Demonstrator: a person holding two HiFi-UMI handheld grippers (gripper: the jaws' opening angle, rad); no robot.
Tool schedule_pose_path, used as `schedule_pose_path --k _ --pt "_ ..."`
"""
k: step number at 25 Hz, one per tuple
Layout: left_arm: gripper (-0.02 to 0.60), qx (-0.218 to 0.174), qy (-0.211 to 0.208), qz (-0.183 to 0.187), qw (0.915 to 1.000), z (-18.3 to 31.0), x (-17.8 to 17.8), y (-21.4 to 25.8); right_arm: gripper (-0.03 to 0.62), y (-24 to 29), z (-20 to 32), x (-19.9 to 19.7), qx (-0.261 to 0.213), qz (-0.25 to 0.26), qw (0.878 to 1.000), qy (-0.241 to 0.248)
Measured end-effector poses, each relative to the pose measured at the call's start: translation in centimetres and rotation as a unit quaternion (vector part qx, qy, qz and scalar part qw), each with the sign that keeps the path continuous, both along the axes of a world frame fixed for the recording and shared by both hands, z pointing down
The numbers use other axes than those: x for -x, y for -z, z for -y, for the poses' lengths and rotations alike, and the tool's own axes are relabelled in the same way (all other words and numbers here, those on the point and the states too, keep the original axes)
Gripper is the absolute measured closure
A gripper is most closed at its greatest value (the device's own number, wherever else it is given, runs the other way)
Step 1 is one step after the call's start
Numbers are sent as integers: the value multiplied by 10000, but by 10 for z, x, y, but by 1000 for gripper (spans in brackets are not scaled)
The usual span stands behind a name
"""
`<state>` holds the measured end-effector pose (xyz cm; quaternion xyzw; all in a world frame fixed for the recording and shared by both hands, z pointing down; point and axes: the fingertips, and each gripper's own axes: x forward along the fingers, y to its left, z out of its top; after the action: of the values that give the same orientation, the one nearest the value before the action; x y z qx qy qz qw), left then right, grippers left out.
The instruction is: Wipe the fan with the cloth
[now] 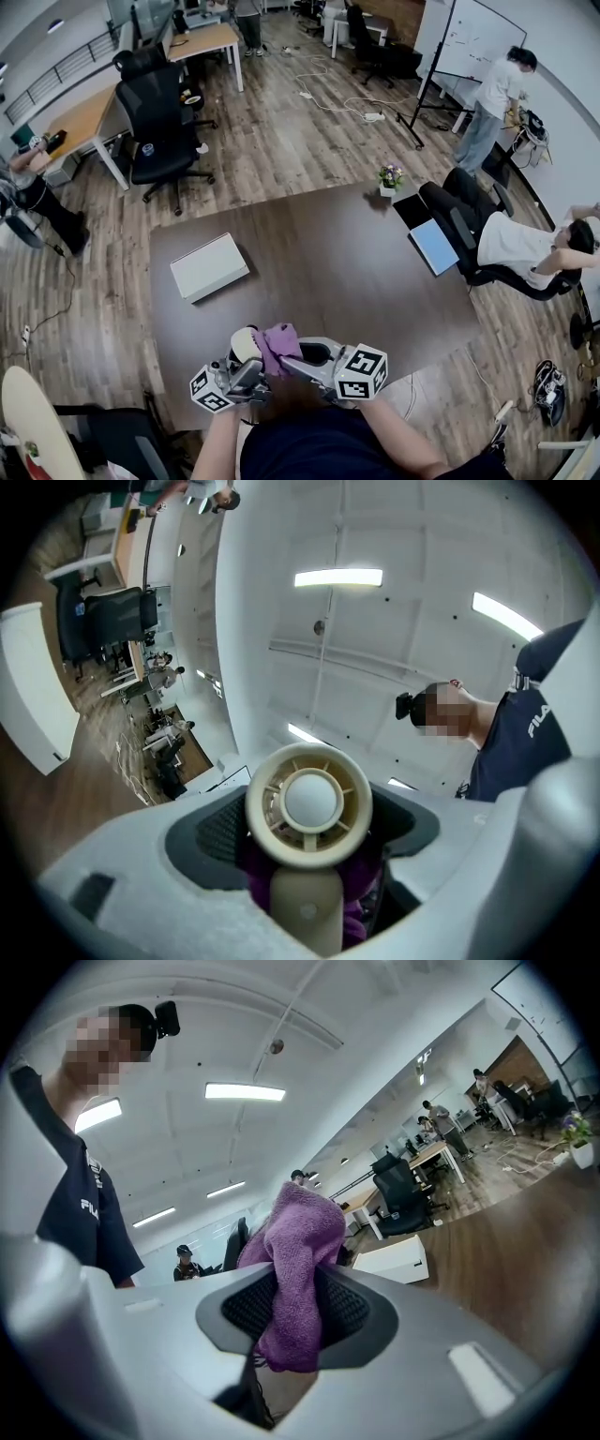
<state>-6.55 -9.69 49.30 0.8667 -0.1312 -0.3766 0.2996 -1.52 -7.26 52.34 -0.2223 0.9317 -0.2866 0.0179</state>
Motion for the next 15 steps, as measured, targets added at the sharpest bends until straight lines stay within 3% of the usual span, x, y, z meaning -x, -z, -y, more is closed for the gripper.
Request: schedule_pose_path --k 10,15 --pt "207 262 398 -1072 9931 11 38 2 468 -25 -24 7 -30 -669 9967 469" --pt "207 335 569 -1196 9906 14 52 -1 468 -26 -38 10 -176 -958 9930 670"
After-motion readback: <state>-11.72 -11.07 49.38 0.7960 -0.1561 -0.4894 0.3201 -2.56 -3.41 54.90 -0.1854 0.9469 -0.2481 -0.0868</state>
